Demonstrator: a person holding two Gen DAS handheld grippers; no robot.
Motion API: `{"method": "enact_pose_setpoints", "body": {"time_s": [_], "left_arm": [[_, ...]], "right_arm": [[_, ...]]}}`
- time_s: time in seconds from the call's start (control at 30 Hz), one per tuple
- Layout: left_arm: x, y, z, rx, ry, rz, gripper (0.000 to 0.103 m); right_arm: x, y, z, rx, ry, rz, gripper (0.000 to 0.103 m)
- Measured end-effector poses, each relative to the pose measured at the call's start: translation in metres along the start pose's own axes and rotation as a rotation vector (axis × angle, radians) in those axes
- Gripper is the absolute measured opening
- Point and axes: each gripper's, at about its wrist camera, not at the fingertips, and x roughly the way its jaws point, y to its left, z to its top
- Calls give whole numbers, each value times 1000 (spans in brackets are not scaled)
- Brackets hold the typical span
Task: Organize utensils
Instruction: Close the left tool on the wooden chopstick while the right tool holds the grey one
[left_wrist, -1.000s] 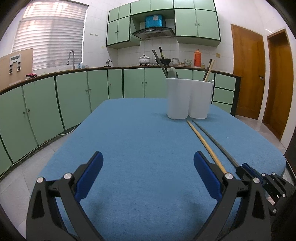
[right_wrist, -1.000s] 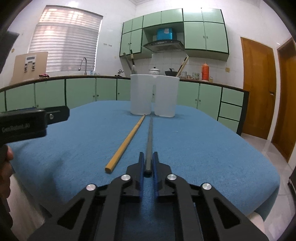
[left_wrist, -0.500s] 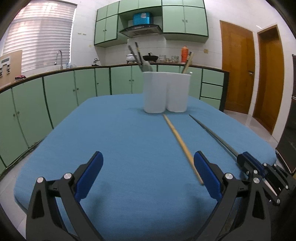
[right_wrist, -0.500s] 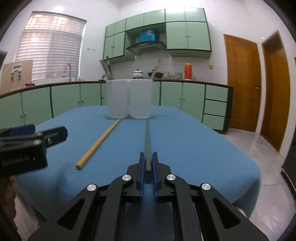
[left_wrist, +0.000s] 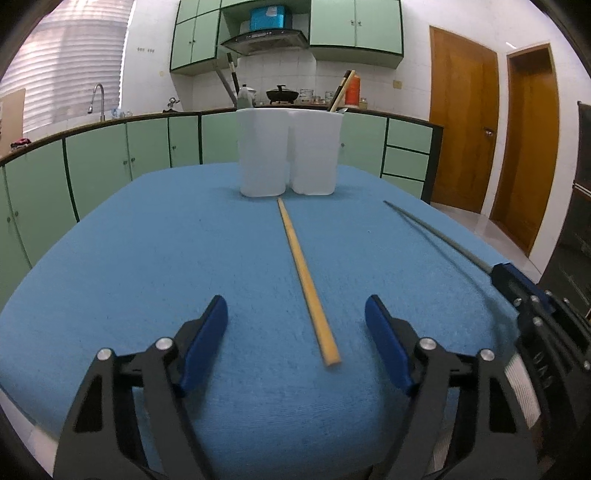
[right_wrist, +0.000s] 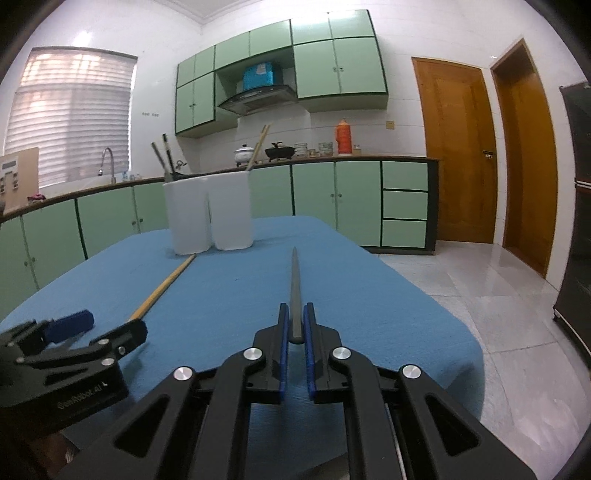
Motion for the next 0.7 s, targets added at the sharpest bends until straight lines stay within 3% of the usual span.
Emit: {"method": "enact_pose_setpoints", "body": {"time_s": [0.13,0.37,0.5,0.7], "left_arm": [[-1,-4,-2,-4,-17,22,56],[-7,-18,-6,12,-41,21,14],[-10,-20,-7,5,-49,26,7],[-16,-19,-6,0,-61,34,6]], "right_arm": [[0,-6,-1,12,-1,-7,8],[-2,-10,-3,11,-2,-1,8],[-3,-10,-3,10,-8,-3,8],[-6,-9,-3,-3,-19,-4,8]]}}
